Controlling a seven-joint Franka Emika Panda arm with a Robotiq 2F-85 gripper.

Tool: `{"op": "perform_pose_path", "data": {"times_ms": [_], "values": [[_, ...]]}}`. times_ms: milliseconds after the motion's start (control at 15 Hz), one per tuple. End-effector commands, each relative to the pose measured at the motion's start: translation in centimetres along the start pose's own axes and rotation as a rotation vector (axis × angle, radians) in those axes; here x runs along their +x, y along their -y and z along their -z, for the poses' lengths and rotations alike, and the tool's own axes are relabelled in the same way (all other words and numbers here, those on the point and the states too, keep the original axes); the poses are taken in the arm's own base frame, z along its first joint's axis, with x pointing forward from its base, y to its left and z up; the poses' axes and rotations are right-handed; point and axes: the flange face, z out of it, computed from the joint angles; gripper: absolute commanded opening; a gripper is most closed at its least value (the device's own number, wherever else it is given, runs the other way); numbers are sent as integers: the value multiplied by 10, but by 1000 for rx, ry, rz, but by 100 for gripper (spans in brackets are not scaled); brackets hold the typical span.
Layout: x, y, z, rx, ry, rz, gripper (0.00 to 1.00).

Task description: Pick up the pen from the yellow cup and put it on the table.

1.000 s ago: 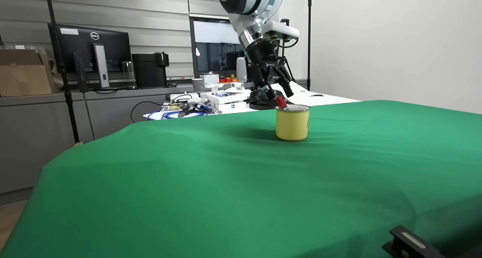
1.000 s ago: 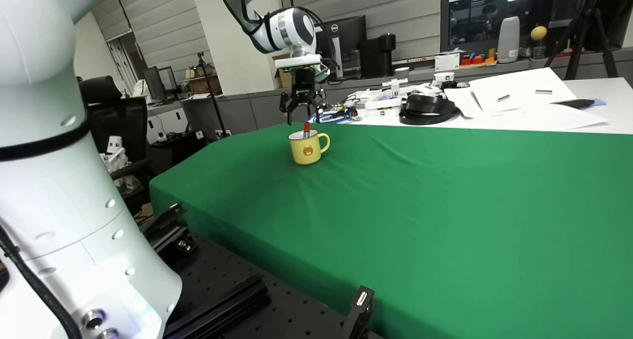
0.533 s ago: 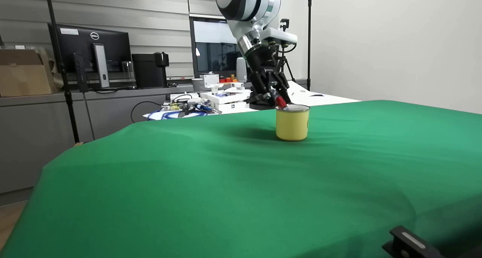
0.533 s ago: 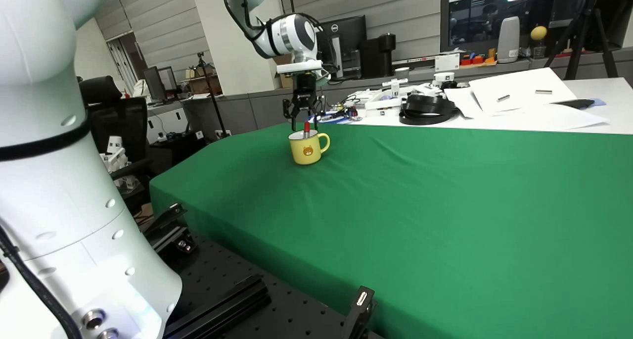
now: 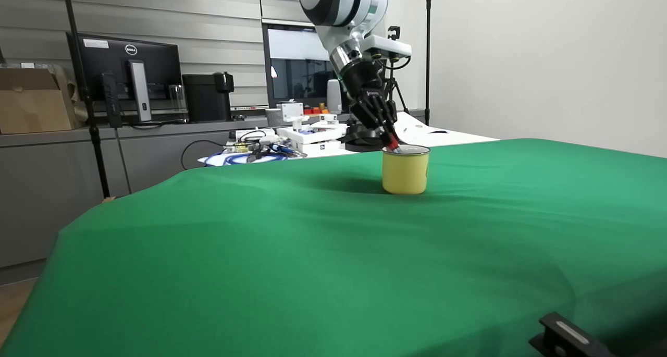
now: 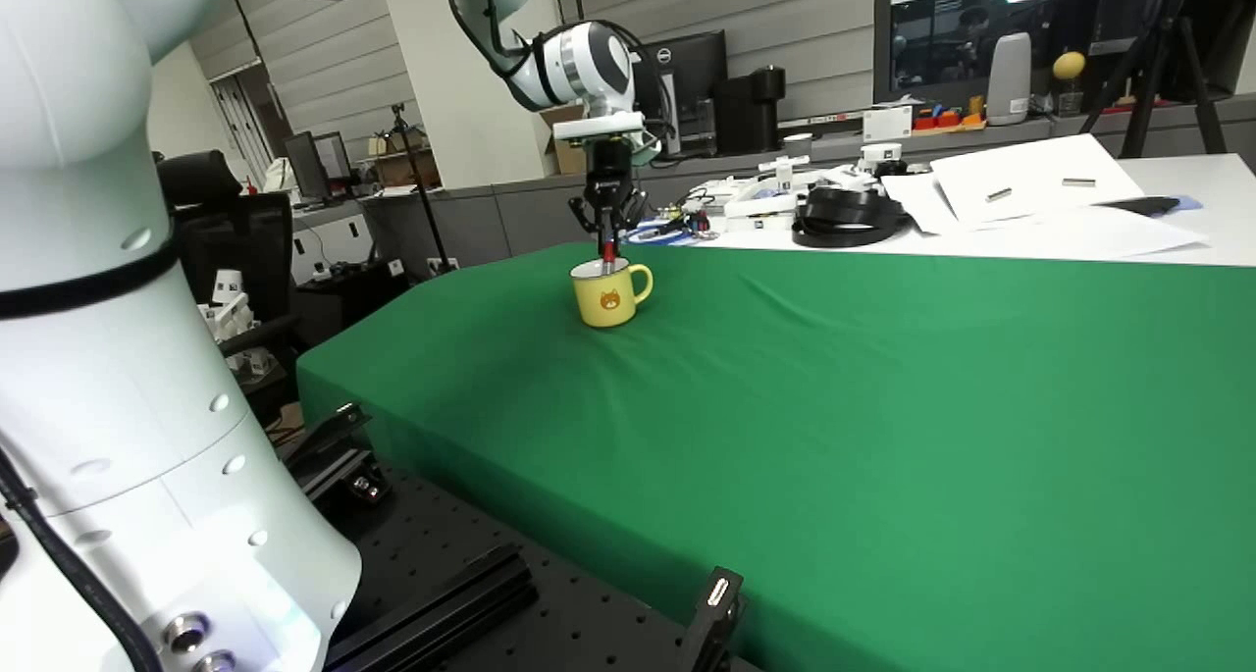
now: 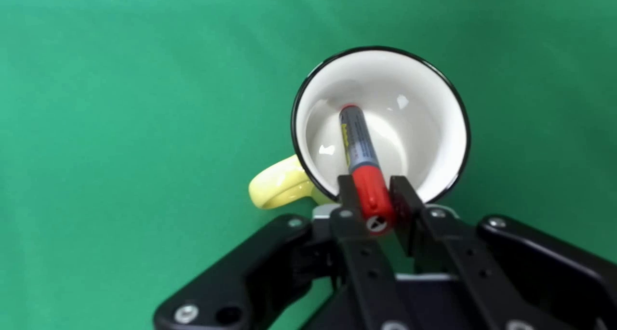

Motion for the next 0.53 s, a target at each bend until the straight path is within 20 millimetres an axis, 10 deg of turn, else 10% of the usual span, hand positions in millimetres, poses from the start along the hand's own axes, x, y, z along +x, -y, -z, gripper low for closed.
{"op": "perform_pose_path", "data": {"times_ms": [0, 467], "values": [[2, -7, 1, -9, 31, -24, 4], [-21, -37, 38, 14, 7, -75, 5]]}}
